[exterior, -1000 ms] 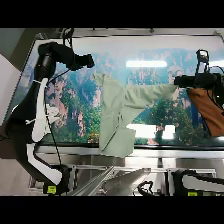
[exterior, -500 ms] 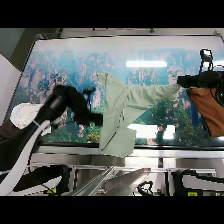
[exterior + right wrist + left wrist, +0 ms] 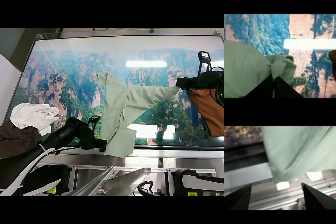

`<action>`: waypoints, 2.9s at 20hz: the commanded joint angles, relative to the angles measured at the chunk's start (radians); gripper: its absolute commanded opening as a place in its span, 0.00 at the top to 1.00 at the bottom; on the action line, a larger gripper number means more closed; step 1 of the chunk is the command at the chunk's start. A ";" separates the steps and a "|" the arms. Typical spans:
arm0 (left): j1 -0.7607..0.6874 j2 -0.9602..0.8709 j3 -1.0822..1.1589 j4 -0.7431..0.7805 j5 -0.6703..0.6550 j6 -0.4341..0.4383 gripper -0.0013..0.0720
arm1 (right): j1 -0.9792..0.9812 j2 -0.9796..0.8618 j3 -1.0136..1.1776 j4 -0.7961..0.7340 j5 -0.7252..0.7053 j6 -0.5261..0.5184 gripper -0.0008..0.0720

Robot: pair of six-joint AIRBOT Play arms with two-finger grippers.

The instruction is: Fold the shirts.

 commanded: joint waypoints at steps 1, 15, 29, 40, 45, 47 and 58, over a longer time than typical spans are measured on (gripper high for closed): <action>-0.011 -0.070 -0.008 -0.074 -0.125 0.064 0.27 | 0.000 0.000 0.001 -0.001 -0.013 0.000 0.96; 0.267 0.089 0.485 -0.074 -0.013 0.195 0.96 | -0.023 0.190 0.196 0.231 -0.185 -0.071 0.96; 0.996 0.433 1.292 -0.079 -0.047 0.232 0.96 | -0.081 0.611 0.767 0.127 -0.191 -0.098 0.96; 0.670 -0.105 0.778 -0.122 -0.267 0.437 0.96 | -0.042 0.230 -0.016 0.261 -0.189 -0.075 0.96; 0.619 -0.668 0.909 -0.153 -0.344 0.436 0.96 | -0.035 -0.131 -0.151 0.309 0.042 -0.075 0.96; 0.631 -0.805 1.050 -0.200 -0.298 0.435 0.96 | -0.031 -0.200 -0.081 0.336 0.043 -0.076 0.96; 0.635 -0.845 1.394 -0.196 -0.084 0.419 0.05 | 0.013 -0.234 0.271 0.312 0.024 -0.079 0.95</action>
